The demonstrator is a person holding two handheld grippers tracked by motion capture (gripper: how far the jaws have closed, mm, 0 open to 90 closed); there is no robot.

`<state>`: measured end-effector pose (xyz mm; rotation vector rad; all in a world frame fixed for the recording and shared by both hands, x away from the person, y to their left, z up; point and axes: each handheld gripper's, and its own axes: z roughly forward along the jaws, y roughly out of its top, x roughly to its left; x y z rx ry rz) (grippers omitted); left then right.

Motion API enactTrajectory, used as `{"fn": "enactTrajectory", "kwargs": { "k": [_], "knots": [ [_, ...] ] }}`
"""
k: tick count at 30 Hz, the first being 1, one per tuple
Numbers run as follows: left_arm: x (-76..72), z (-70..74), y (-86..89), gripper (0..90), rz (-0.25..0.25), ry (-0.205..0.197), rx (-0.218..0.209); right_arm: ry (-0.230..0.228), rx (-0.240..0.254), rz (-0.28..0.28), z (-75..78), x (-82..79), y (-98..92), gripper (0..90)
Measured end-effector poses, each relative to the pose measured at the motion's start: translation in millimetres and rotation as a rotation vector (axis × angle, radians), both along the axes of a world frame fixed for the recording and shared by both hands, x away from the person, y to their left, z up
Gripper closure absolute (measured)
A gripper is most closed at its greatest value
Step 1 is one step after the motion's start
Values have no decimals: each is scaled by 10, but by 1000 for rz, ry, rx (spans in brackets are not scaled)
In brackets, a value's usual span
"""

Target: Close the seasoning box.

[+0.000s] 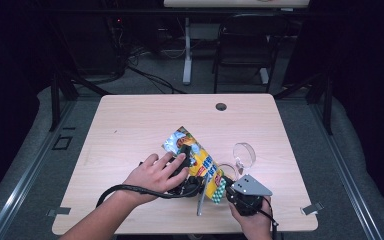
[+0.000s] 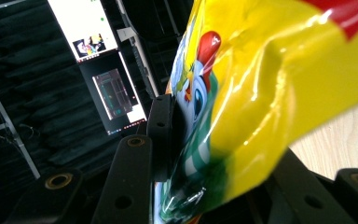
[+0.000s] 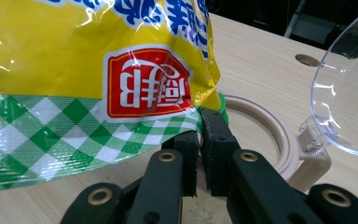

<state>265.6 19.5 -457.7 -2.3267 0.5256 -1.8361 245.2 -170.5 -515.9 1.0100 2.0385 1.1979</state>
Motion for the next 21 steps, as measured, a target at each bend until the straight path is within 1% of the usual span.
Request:
{"fn": "enactTrajectory", "kwargs": {
  "k": [3,4,6,7,8,9,10,11,12,14,16,17,18,21],
  "knots": [
    [-1,1,-2,709,-2,2,3,-1,1,0,0,1,-2,859],
    [-3,-1,-1,710,2,11,2,0,1,0,0,1,-2,858],
    [-3,-7,0,713,-2,3,3,0,1,0,0,1,-3,859],
    [-4,-2,-1,714,3,12,5,0,1,0,0,2,-2,859],
    [-6,3,-3,715,1,7,9,0,2,1,0,1,-1,859],
    [-7,-2,2,716,10,16,2,0,1,0,1,0,1,859],
    [-8,1,0,718,0,6,4,0,1,0,1,-1,2,860],
    [-9,-3,2,721,6,9,-1,0,2,0,1,-2,2,860],
    [-10,4,-3,724,9,14,7,-1,3,1,2,-3,3,860],
    [-10,-6,-2,727,8,7,5,-1,1,0,2,-2,3,860],
    [-10,1,-11,728,-5,-2,14,0,3,1,1,-2,3,860],
    [-12,1,-12,729,-5,-1,14,0,2,1,1,-1,2,860],
    [-14,6,-17,731,-9,-5,22,0,1,1,1,-1,1,860],
    [-19,10,-22,734,-9,-3,22,0,3,2,-2,2,0,860]
  ]
}}
